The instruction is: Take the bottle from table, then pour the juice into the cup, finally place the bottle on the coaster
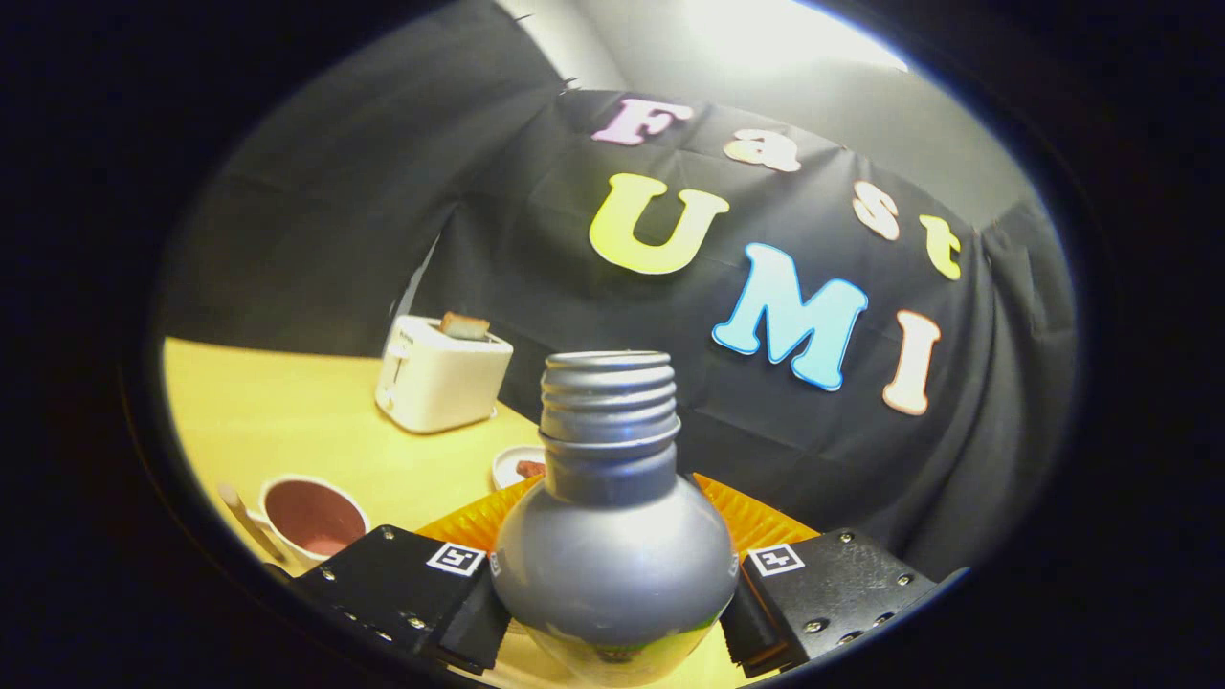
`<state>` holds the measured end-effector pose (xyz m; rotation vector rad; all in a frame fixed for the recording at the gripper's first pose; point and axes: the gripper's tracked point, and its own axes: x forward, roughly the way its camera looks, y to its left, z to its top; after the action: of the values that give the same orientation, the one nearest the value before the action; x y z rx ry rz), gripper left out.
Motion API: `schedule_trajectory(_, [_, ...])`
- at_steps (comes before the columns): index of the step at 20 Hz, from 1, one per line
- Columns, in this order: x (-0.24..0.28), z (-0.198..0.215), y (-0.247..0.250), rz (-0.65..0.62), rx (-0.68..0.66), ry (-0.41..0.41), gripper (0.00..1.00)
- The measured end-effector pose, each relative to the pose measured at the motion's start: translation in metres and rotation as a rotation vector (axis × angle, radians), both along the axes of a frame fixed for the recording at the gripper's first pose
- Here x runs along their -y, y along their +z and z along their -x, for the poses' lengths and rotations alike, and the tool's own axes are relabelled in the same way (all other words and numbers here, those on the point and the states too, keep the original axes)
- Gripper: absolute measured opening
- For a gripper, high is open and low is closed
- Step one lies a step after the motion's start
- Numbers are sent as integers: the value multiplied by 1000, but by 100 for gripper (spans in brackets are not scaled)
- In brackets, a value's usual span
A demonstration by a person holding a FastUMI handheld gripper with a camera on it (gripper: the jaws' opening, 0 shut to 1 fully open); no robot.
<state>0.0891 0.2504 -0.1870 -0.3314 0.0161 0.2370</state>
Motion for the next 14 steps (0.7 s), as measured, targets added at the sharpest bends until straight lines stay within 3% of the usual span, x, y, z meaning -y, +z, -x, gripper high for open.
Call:
schedule_trajectory(6, [-7,-13,7,-355,-58,23,85])
schedule_trajectory(14, [-21,-33,-18,-411,-128,20,85])
